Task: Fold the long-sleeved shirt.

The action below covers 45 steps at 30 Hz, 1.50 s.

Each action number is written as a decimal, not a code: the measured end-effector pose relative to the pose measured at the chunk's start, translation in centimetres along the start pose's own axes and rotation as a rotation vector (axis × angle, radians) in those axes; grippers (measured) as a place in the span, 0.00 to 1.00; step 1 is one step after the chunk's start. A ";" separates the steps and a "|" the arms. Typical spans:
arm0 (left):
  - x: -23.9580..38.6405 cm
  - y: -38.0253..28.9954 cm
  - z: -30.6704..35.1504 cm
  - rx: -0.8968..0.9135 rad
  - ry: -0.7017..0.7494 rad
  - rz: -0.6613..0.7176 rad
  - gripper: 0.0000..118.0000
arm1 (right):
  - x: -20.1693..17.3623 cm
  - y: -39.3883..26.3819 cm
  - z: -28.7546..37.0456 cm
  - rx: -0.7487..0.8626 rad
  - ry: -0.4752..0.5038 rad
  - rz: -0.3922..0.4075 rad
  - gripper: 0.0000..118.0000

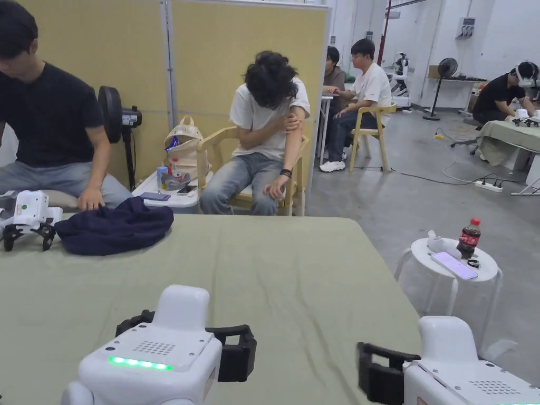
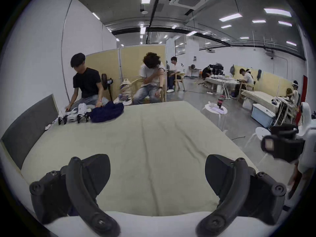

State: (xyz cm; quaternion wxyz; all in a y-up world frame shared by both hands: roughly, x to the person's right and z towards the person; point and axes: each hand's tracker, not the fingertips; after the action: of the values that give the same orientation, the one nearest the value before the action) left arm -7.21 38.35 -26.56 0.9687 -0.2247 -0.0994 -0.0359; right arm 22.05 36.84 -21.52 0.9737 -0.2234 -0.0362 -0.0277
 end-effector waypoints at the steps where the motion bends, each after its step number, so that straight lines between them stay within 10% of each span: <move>1: -0.3 0.2 0.4 0.013 0.017 0.008 0.94 | -0.1 0.0 0.6 0.103 0.044 0.022 0.93; 20: -5.0 2.6 8.3 0.143 0.204 0.096 0.96 | -8.3 4.5 4.3 0.125 -0.014 0.062 1.00; 31: -5.8 2.5 6.1 0.086 0.190 0.104 0.96 | -8.6 5.5 2.6 0.088 0.047 -0.119 1.00; 34: -5.8 2.4 5.5 0.075 0.178 0.105 0.96 | -9.1 5.2 1.6 0.146 -0.052 -0.053 1.00; 45: -6.6 2.6 3.7 0.084 0.192 0.094 0.96 | -10.0 5.9 1.2 0.050 0.067 0.054 1.00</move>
State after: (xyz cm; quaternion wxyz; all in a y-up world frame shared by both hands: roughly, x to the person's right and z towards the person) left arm -14.00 42.50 -25.76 0.9829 -0.1840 0.0030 -0.0078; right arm 12.41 43.09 -23.83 0.9800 -0.1990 0.0016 -0.0081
